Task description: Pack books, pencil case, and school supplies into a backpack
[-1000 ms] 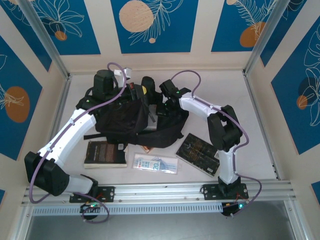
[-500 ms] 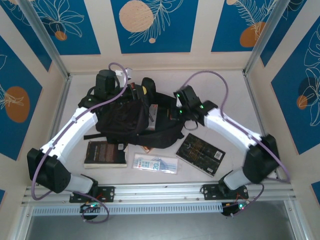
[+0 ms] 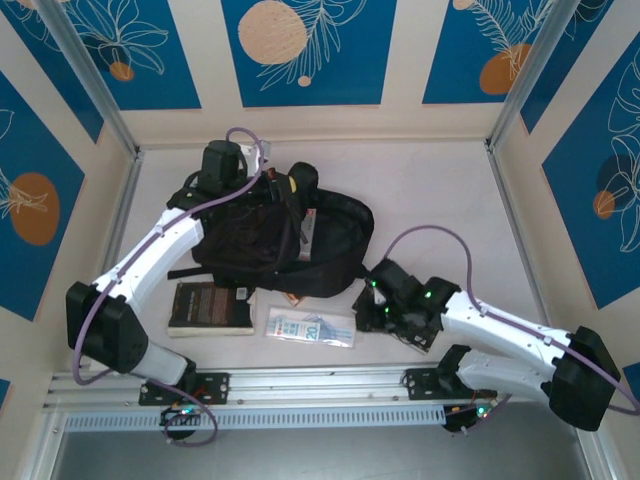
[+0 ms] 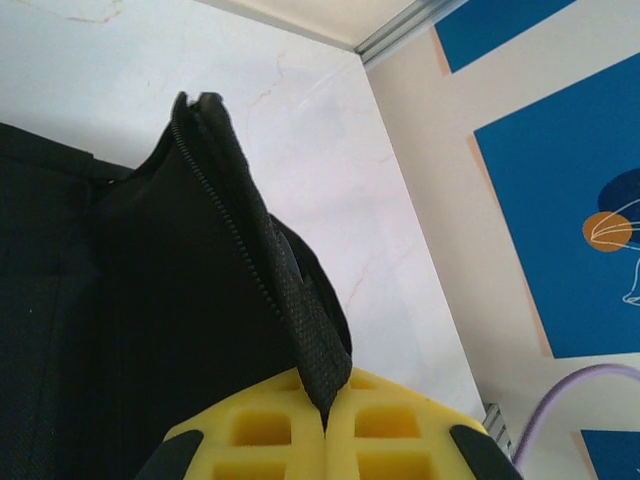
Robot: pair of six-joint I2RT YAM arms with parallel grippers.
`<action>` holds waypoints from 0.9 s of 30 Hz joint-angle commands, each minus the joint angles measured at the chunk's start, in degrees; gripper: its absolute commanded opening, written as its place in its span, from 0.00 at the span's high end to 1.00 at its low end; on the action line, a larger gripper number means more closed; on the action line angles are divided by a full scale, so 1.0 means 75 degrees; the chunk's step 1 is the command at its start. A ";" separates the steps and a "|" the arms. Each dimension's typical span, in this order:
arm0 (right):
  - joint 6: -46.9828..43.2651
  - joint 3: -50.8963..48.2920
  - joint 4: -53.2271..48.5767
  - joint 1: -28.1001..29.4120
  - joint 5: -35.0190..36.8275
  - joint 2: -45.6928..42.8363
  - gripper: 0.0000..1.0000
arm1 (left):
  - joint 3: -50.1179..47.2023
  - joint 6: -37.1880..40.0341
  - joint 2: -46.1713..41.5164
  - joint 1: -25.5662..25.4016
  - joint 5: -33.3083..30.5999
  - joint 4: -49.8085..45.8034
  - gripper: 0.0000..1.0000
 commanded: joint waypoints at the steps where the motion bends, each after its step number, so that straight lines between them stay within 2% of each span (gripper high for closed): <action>1: 0.0825 -0.0168 0.0071 0.0191 -0.0003 -0.0168 0.74 | 0.0372 0.0283 0.0231 -0.0235 0.0046 -0.0294 1.00; 4: 0.1103 -0.0426 0.0246 0.0099 0.0366 -0.0235 0.73 | 0.0531 0.0443 0.0527 -0.0602 0.0022 -0.0517 1.00; 8: 0.1380 -0.0780 0.0686 0.0120 0.0254 -0.0159 0.70 | 0.0872 0.0656 0.0982 -0.1049 -0.0113 -0.1043 1.00; 13: 0.1741 -0.1263 0.1187 0.0156 -0.0026 0.0158 0.64 | 0.0936 0.0630 0.1142 -0.1137 -0.0150 -0.1168 1.00; 17: 0.1855 -0.1193 0.0992 0.0024 0.0753 0.0361 0.60 | 0.0970 0.0658 0.1139 -0.1137 -0.0133 -0.1207 1.00; 23: 0.1466 -0.0985 0.0668 -0.1246 0.1711 0.0368 0.57 | 0.1093 0.0676 0.1148 -0.1136 -0.0197 -0.1446 1.00; 27: 0.0971 -0.0809 0.0789 -0.1969 0.1731 0.0239 0.55 | 0.1280 0.0710 0.1160 -0.1177 -0.0222 -0.1676 1.00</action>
